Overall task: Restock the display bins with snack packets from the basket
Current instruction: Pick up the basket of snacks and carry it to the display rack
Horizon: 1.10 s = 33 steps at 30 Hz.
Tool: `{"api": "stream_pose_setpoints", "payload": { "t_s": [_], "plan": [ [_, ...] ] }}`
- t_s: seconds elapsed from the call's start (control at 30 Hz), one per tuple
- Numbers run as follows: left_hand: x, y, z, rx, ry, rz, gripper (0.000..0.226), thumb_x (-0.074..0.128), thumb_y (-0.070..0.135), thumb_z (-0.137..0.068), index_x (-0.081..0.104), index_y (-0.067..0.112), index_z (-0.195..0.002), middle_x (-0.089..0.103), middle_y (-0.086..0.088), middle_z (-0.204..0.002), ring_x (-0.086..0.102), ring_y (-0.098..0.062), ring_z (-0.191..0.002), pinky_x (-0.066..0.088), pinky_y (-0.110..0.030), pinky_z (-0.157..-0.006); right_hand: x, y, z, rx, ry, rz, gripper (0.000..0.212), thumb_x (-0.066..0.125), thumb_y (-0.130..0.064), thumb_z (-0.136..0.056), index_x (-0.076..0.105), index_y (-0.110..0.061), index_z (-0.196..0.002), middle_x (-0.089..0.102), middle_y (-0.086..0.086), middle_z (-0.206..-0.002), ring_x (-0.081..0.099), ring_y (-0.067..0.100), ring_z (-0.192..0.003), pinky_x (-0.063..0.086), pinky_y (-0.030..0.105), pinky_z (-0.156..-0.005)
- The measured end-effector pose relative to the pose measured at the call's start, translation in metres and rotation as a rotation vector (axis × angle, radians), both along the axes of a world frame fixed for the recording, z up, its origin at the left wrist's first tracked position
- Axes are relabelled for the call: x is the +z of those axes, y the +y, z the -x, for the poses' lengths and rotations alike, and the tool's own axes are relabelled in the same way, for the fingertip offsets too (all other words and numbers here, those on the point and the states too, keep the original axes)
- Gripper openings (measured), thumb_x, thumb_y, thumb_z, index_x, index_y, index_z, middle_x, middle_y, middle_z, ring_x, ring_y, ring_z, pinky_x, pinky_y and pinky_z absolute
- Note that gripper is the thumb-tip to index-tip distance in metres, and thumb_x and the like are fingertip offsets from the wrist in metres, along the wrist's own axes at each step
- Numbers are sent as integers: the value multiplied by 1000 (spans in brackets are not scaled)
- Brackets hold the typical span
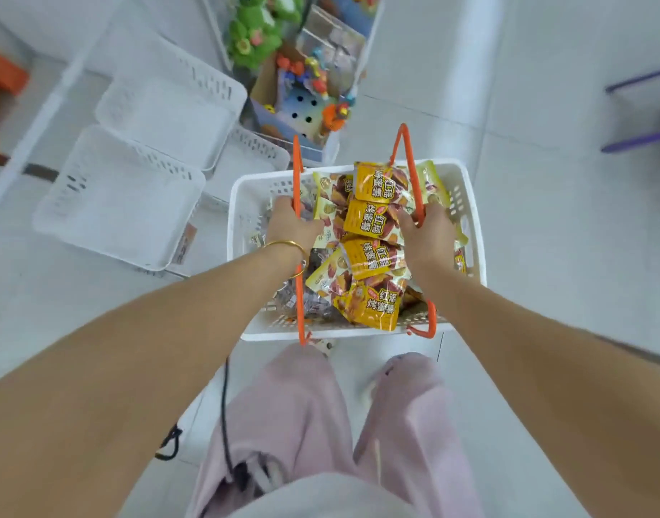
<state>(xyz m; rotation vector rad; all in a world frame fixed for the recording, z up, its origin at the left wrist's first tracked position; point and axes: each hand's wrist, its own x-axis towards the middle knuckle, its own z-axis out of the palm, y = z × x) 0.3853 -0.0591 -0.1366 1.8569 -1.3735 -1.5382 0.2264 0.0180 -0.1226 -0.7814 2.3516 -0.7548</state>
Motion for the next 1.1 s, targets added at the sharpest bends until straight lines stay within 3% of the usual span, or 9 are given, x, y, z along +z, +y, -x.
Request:
{"api": "stream_pose_setpoints", "payload": {
  "t_s": [0.1,0.23,0.4,0.5,0.67,0.97,1.1],
  "plan": [
    [-1,-10,20,182,-17,6,36,65,9,-80,34,25,-75,37,0,-68,38,-22,-56,37,-33,-58,-4,-36,33,160,-24,13,26,52,-36,-96,43,-15,-85,45,-5,-67,42,13,-57,36,32,-54],
    [-16,-12,30,398,-71,7,31,67,16,-81,37,15,-87,38,-2,-72,43,-25,-69,42,-37,-62,-20,-78,55,407,-37,14,27,54,-37,-95,42,-16,-82,43,-6,-66,40,13,-56,33,32,-53],
    [-54,-9,32,634,4,-131,31,62,11,-83,33,15,-95,40,-8,-76,39,-19,-48,36,-23,-35,-52,-128,65,670,13,-16,29,54,-35,-94,44,-11,-83,43,-4,-63,38,12,-53,31,29,-52],
    [-81,-8,33,717,7,-140,29,62,8,-83,35,12,-94,42,-7,-72,42,-17,-46,37,-20,-32,-79,-152,66,818,57,-42,28,53,-33,-95,42,-13,-79,43,-4,-64,40,10,-54,24,26,-48],
    [-127,-8,44,854,10,-180,30,61,11,-85,37,12,-103,48,-15,-86,46,-19,-50,43,-22,-36,-132,-182,65,961,0,-67,33,54,-29,-96,35,-22,-69,43,-5,-66,40,7,-58,26,24,-49],
    [-223,-15,79,1128,-23,-231,27,60,10,-85,39,12,-101,41,-8,-76,43,-21,-54,49,-33,-51,-241,-220,77,1176,-90,-84,24,52,-31,-96,47,-12,-83,43,-7,-64,42,11,-57,28,27,-52],
    [-253,-22,86,1158,-28,-268,26,60,12,-86,39,14,-101,39,-6,-77,45,-23,-61,55,-40,-61,-273,-235,75,1182,-138,-77,30,54,-30,-95,42,-15,-72,42,-5,-64,38,9,-56,28,28,-54]
  ]
}}
